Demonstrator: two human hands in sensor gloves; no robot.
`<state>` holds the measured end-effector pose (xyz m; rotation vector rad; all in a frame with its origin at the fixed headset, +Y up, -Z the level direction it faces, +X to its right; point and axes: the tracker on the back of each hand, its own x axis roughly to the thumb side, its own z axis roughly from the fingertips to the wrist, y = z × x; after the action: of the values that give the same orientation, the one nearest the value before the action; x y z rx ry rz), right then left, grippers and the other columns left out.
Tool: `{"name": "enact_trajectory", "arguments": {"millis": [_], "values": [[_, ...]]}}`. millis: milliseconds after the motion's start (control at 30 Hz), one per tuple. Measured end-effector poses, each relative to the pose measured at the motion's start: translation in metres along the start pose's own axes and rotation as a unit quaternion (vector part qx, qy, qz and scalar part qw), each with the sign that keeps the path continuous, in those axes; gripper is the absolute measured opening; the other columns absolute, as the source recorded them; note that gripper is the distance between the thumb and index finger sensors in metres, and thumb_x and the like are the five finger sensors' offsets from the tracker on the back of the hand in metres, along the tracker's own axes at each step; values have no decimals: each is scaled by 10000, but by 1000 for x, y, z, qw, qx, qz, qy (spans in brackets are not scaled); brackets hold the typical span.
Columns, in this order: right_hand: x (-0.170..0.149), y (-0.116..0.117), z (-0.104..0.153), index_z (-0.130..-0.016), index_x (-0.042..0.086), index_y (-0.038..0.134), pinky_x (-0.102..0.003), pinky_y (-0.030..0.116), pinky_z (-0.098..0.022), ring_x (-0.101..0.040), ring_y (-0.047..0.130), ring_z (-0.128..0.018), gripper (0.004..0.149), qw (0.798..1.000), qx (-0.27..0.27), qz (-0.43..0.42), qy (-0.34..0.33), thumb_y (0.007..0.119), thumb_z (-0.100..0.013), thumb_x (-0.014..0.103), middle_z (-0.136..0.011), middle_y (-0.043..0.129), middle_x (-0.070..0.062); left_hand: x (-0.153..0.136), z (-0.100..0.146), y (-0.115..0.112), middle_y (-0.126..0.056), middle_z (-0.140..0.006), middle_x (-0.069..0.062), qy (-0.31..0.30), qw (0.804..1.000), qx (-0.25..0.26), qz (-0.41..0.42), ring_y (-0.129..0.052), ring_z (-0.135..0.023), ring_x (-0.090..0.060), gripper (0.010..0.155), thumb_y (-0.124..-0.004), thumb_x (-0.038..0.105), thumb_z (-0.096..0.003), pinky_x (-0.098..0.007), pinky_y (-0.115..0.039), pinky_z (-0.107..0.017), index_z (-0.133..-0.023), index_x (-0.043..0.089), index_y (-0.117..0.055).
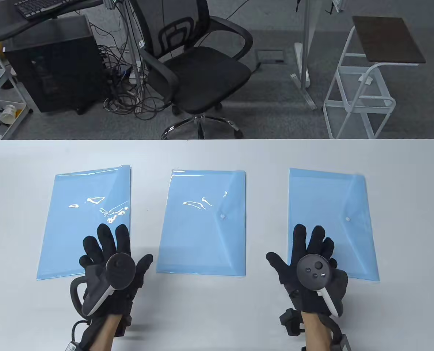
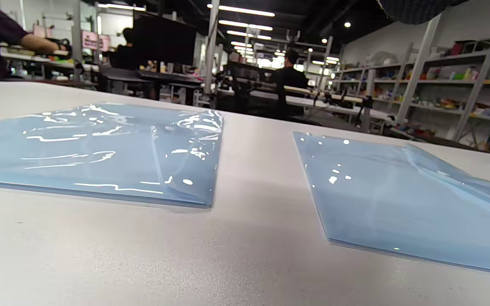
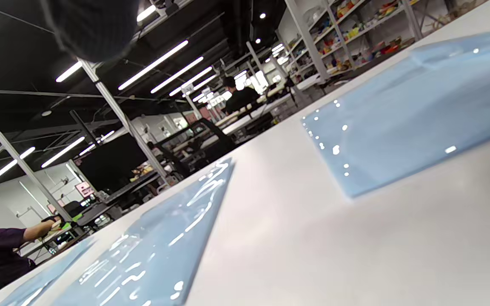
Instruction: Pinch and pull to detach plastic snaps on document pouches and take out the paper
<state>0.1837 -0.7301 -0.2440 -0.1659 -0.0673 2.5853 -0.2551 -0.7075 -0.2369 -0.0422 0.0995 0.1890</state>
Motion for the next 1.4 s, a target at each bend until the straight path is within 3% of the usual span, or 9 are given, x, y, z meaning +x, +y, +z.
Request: {"name": "enact_trajectory", "arguments": {"millis": [333,667,933,1400], "values": [[2,2,0,-1181,239,206,-849,305,-658,-659,172,-1053,975,1000,7,-7,3,657,-472,734,-1245,76,-262,9,-11,-7,-77,-1184,-306,-4,999,-39,18,-203,-1002,-699,956,-568,702,-571,-773,-411,-669,-1168,137,-82],[3,3,-1,-1182,228,212,-849,310,-657,-663,183,-1050,976,1000,14,-4,3,660,-474,730,-1245,80,-270,40,-59,-2,-237,-1193,-366,31,995,-87,43,-398,-1017,-704,1053,-644,716,-550,-753,-529,-661,-1154,1,-161],[5,4,-2,-1182,221,222,-848,319,-654,-665,200,-1049,971,1000,21,1,-1,664,-478,724,-1244,91,-279,72,-94,-32,-527,-1133,-366,85,988,-128,23,-701,-943,-612,1086,-766,701,-509,-667,-696,-631,-1125,-81,-334],[3,3,-7,-1181,207,248,-842,338,-656,-667,245,-1049,966,1000,29,-1,-3,670,-477,715,-1250,152,-289,99,-126,-73,-530,-1080,-398,160,970,-182,4,-707,-867,-646,1157,-897,642,-458,-676,-714,-600,-1100,-149,-347]]}}
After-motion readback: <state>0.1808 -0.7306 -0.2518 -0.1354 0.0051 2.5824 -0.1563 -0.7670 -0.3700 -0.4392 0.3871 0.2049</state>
